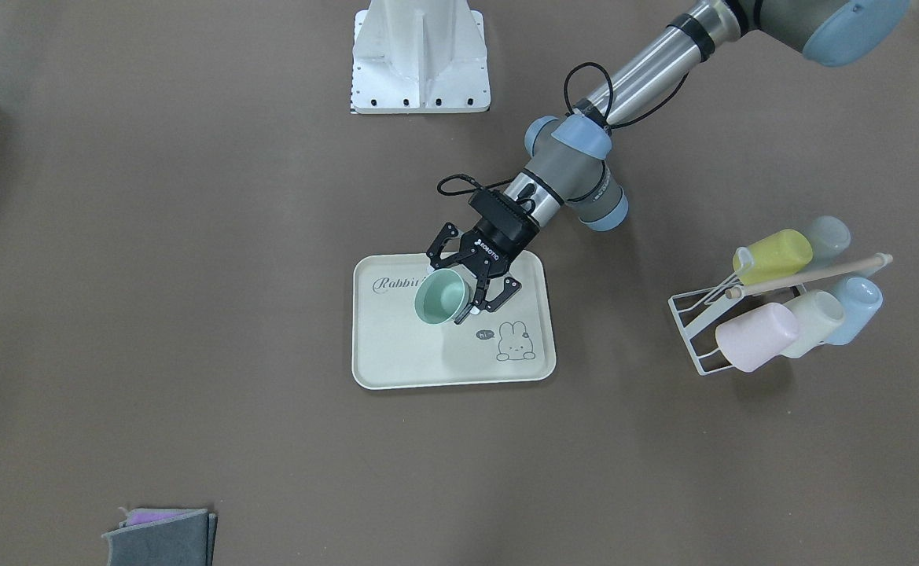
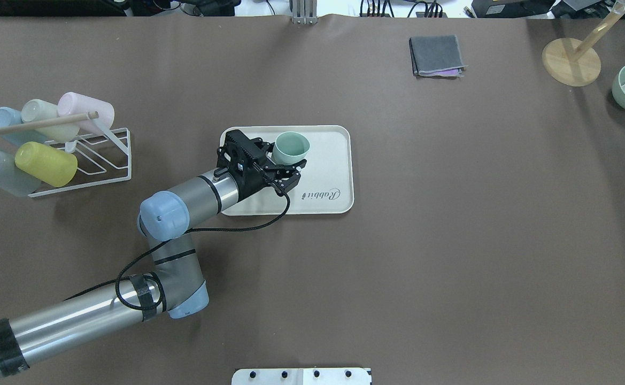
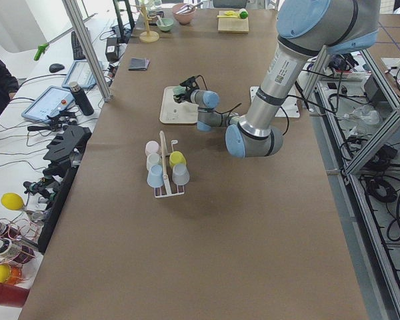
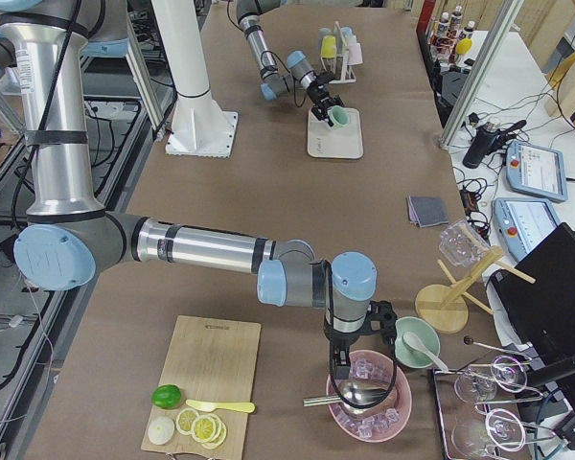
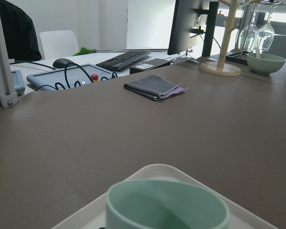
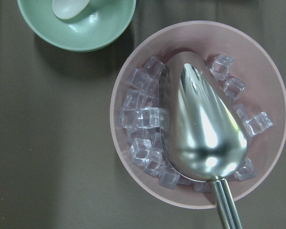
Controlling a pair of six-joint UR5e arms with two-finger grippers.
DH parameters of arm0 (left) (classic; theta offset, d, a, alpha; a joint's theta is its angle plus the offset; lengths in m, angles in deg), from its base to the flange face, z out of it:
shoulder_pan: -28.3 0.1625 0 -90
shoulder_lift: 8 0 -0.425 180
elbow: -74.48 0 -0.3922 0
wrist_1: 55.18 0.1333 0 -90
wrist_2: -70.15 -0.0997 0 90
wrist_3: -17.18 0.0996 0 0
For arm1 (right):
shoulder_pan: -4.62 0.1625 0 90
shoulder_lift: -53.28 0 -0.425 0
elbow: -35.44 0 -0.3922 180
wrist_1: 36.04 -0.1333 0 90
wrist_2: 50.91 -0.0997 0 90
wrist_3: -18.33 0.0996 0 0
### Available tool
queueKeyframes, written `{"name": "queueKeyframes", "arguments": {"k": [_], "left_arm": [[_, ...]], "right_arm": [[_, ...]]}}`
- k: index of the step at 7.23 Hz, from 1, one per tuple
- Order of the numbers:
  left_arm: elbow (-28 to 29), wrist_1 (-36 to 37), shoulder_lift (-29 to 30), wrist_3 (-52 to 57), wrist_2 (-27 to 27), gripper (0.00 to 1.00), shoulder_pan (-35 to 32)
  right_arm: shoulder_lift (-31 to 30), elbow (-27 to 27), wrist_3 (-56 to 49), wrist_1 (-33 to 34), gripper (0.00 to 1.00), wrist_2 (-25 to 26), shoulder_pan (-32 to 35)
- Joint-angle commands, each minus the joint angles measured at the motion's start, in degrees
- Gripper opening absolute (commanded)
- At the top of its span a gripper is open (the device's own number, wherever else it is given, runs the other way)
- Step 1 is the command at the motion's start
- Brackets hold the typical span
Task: Pick up and place green cup on tray
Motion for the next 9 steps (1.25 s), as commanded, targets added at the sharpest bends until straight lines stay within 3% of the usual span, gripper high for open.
{"name": "queueKeyframes", "arguments": {"k": [1,4,5,7,8,9], "left_arm": [[0.1,0.0,-0.4,0.3,0.0,0.0,0.0],[0.1,0.1,-1.1,0.2,0.1,0.02,0.4],[0.1,0.1,-1.0,0.2,0.1,0.11,0.4],[-0.1,0.1,-1.1,0.3,0.2,0.44,0.4],[-0.2,0.1,-1.0,0.2,0.2,0.67,0.4],[-0.3,0.1,-1.0,0.2,0.2,0.79,0.6]], "right_arm": [[0.0,0.0,0.0,0.0,1.0,0.0,0.0],[0.0,-0.1,0.0,0.0,1.0,0.0,0.0],[0.0,-0.1,0.0,0.0,1.0,0.0,0.0],[0.0,-0.1,0.0,0.0,1.0,0.0,-0.1],[0.0,-0.1,0.0,0.0,1.0,0.0,-0.1],[0.0,-0.1,0.0,0.0,1.0,0.0,-0.1]]}}
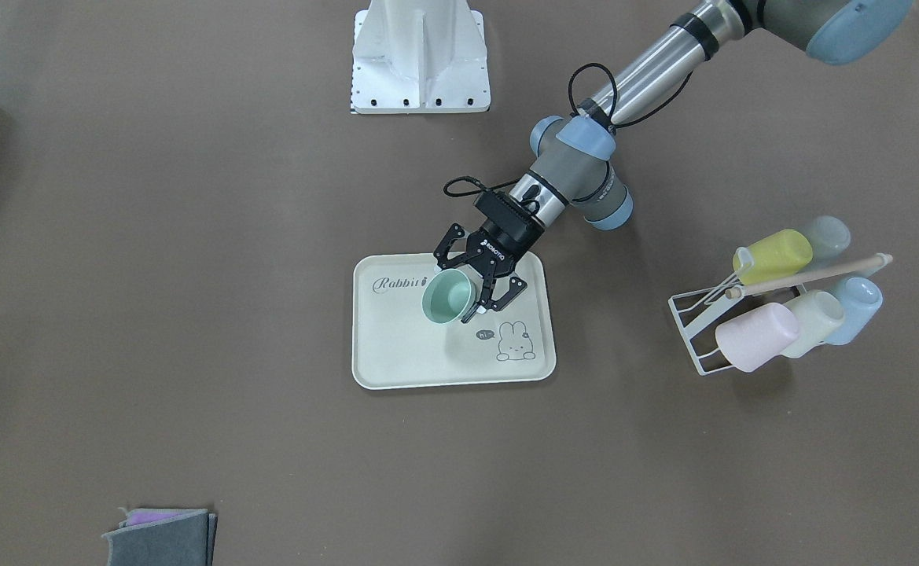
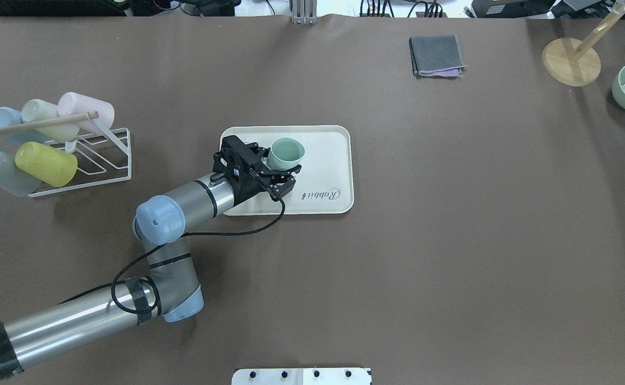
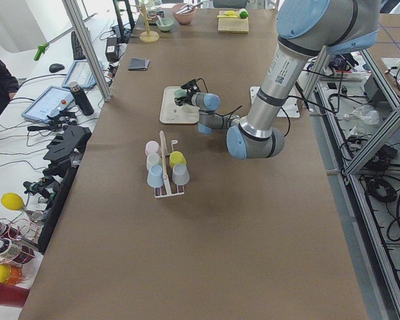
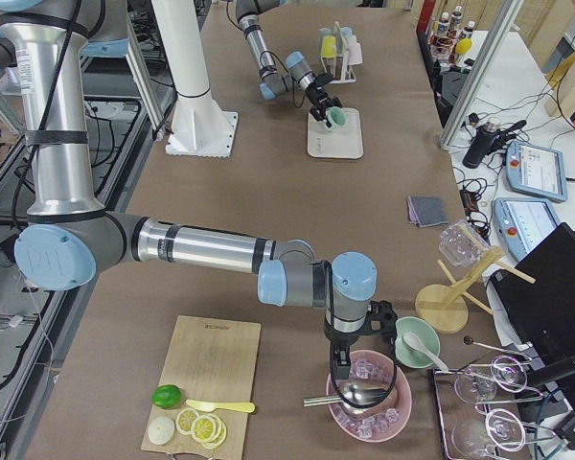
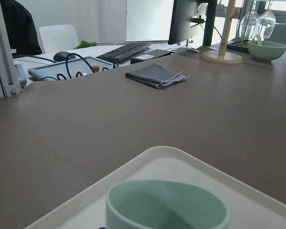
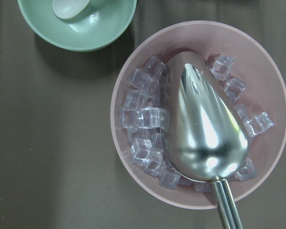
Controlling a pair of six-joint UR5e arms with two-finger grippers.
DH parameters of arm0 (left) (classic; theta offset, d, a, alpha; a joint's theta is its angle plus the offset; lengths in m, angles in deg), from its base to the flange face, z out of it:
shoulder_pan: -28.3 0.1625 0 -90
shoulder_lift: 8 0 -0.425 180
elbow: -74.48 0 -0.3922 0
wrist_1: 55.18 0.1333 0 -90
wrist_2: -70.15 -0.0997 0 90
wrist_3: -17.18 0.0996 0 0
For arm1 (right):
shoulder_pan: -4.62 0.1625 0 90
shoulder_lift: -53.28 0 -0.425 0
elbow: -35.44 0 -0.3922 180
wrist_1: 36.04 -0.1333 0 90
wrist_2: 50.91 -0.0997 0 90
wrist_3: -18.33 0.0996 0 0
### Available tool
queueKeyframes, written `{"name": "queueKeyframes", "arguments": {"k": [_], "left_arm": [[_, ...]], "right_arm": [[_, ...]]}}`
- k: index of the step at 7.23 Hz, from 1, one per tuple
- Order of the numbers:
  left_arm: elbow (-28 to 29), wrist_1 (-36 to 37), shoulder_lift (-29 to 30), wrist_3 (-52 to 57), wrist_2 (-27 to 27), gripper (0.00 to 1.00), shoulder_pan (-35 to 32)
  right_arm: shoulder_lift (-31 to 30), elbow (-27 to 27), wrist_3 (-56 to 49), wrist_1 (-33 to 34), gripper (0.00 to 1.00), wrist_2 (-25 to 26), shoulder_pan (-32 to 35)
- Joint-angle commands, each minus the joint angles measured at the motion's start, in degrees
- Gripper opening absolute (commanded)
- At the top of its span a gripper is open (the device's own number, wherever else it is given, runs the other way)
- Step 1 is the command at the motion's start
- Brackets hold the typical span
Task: Pick up and place green cup on tray
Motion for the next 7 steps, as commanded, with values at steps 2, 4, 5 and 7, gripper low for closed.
{"name": "queueKeyframes", "arguments": {"k": [2,4,5,7], "left_arm": [[-0.3,-0.1,-0.1,0.0,0.1,0.87,0.2],[-0.5,-0.2,-0.1,0.0,0.1,0.98,0.2],[-0.6,-1.7,0.0,0.0,0.0,0.98,0.2],[-3.0,-2.7,0.5,-0.7,0.1,0.98,-0.1]], "right_arm": [[0.0,0.0,0.0,0.0,1.0,0.0,-0.1],[0.0,0.0,0.0,0.0,1.0,0.0,-0.2],[0.0,0.0,0.0,0.0,1.0,0.0,-0.2],[0.0,0.0,0.0,0.0,1.0,0.0,-0.2]]}}
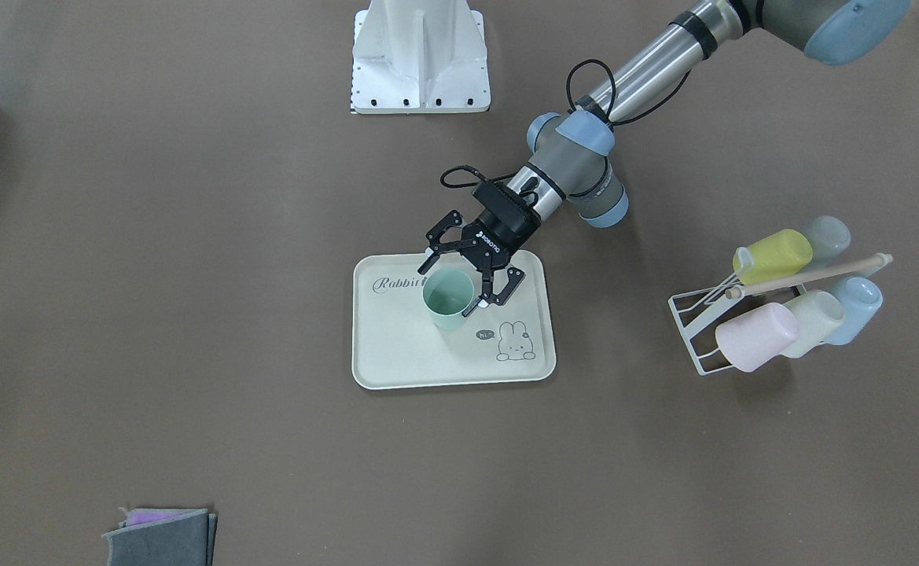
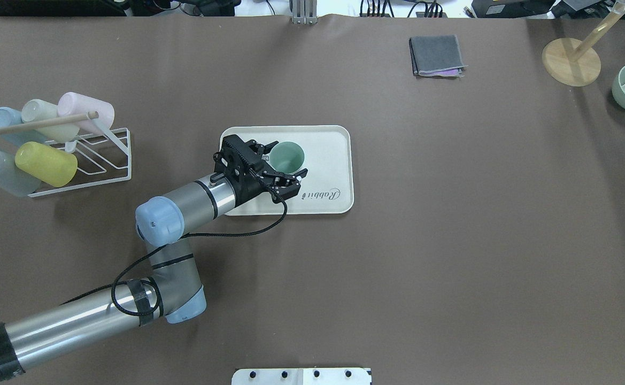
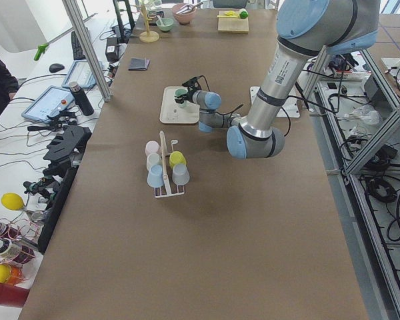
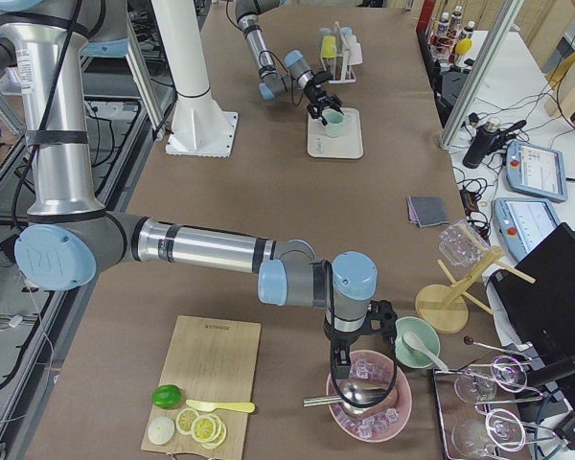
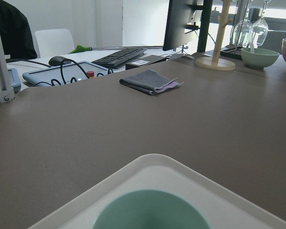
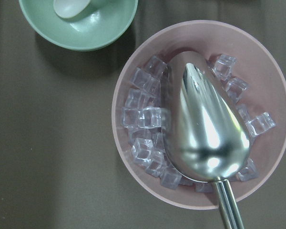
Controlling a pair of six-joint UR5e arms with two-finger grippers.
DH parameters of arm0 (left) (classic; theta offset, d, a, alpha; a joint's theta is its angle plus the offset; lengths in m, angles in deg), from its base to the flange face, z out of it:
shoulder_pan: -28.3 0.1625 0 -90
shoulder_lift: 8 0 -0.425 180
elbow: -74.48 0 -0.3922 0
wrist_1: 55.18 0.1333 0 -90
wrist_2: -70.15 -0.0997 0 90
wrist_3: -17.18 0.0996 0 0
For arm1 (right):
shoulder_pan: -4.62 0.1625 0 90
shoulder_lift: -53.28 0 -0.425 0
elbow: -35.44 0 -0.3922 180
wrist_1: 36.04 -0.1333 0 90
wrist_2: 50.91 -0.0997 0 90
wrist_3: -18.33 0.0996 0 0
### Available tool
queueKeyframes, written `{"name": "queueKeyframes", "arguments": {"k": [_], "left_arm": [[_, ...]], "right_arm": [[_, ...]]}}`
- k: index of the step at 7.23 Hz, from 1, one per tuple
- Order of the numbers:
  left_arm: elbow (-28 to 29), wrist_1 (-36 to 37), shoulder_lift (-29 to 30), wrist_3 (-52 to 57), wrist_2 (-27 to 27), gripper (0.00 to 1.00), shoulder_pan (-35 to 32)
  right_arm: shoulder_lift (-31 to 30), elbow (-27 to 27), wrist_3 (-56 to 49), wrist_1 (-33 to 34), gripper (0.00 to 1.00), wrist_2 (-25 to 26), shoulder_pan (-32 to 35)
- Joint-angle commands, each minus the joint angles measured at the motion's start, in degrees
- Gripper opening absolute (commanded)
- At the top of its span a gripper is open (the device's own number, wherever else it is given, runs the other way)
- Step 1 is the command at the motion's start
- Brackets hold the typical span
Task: Pick up and place green cup on tray
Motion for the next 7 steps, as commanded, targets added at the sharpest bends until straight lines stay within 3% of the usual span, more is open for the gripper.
{"name": "queueKeyframes", "arguments": {"k": [1,4,7], "left_arm": [[-2.8,-0.2,1.3,-0.9,0.1,0.98,-0.6],[-5.9,5.1,3.3,-1.0,1.2,0.98,-2.6],[-10.4,13.3,4.1,-0.9,7.7,0.98,-6.0]], "right_arm": [[0.0,0.0,0.0,0.0,1.0,0.0,0.0],[0.0,0.0,0.0,0.0,1.0,0.1,-0.1],[0.0,0.0,-0.1,0.0,1.0,0.0,-0.1]]}}
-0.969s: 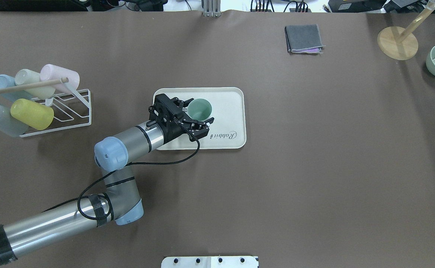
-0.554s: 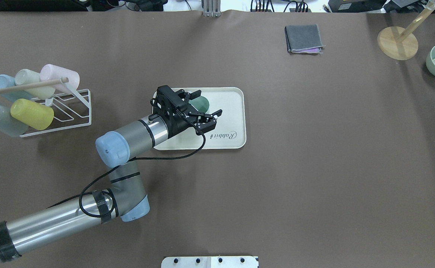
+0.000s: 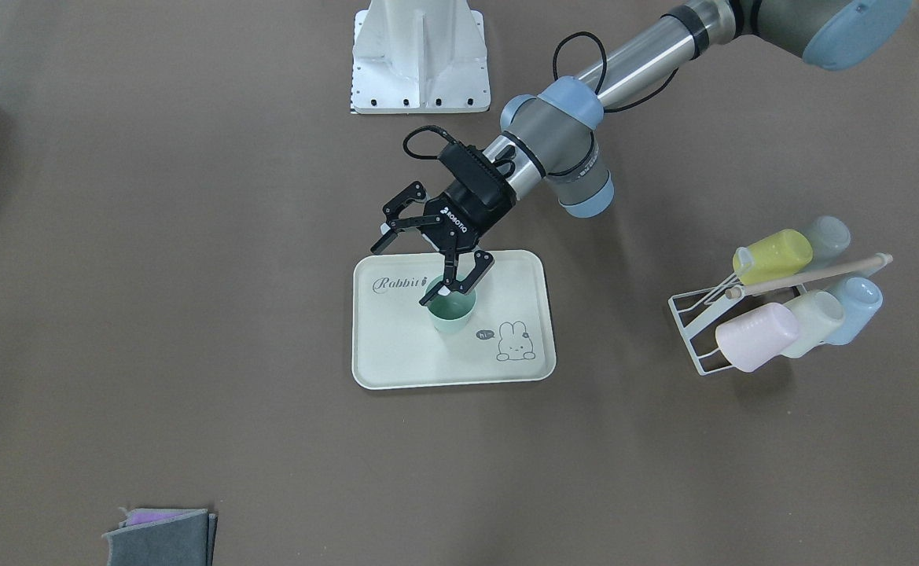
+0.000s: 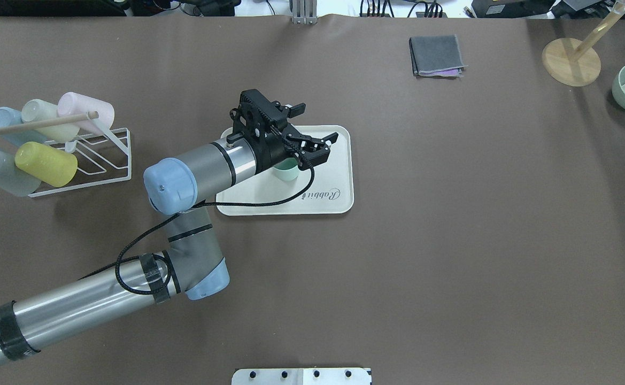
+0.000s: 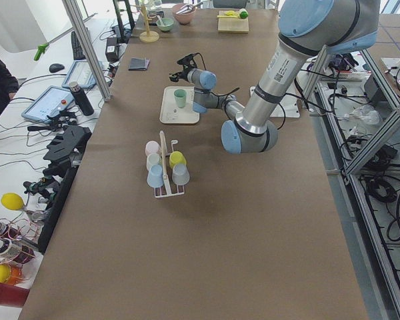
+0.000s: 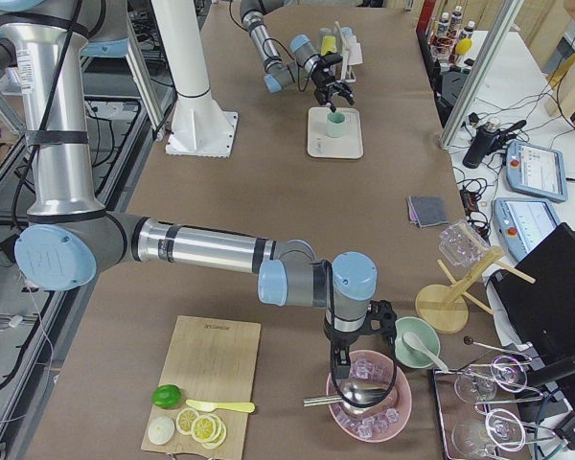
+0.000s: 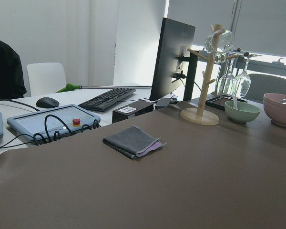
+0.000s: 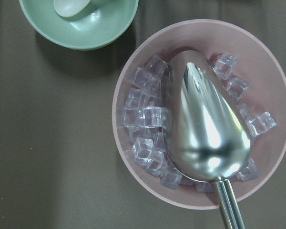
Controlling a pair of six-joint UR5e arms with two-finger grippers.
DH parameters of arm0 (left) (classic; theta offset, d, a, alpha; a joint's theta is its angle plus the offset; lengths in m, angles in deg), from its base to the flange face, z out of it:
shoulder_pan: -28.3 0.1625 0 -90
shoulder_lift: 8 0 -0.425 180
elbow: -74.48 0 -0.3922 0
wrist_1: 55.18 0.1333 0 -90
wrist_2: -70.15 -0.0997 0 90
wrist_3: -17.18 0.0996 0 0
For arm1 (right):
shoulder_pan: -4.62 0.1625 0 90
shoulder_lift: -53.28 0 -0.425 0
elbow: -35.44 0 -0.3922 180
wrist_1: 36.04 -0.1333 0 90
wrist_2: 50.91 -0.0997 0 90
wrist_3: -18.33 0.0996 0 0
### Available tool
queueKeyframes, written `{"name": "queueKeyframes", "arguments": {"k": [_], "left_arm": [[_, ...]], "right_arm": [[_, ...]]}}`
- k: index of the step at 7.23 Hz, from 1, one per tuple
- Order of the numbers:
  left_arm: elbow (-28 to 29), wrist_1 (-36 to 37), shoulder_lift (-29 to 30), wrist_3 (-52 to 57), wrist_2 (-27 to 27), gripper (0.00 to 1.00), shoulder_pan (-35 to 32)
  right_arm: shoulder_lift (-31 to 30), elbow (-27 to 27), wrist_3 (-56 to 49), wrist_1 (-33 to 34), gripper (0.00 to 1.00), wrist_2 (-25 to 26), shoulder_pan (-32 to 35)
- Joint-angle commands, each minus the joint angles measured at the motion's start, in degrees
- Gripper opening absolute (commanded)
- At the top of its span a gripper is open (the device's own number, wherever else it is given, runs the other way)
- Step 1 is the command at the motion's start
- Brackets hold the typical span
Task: Pick up and place green cup on tray
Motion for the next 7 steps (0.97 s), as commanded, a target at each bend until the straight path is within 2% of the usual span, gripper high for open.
{"name": "queueKeyframes", "arguments": {"k": [1,3,5,7], "left_arm": [[-4.2,9.2,0.8,0.0,6.8,0.98,-4.8],[-7.9,18.3,1.6,-0.2,18.2,0.98,-10.6],[-8.4,24.7,1.5,-0.3,29.7,0.98,-17.0],[-8.4,34.4,1.6,-0.3,42.5,0.98,-25.2]], "right_arm": [[0.0,0.1,0.0,0.0,1.0,0.0,0.0],[0.0,0.1,0.1,0.0,1.0,0.0,0.0],[0.0,0.1,0.1,0.0,1.0,0.0,0.0],[0.0,0.1,0.1,0.0,1.0,0.1,0.0]]}}
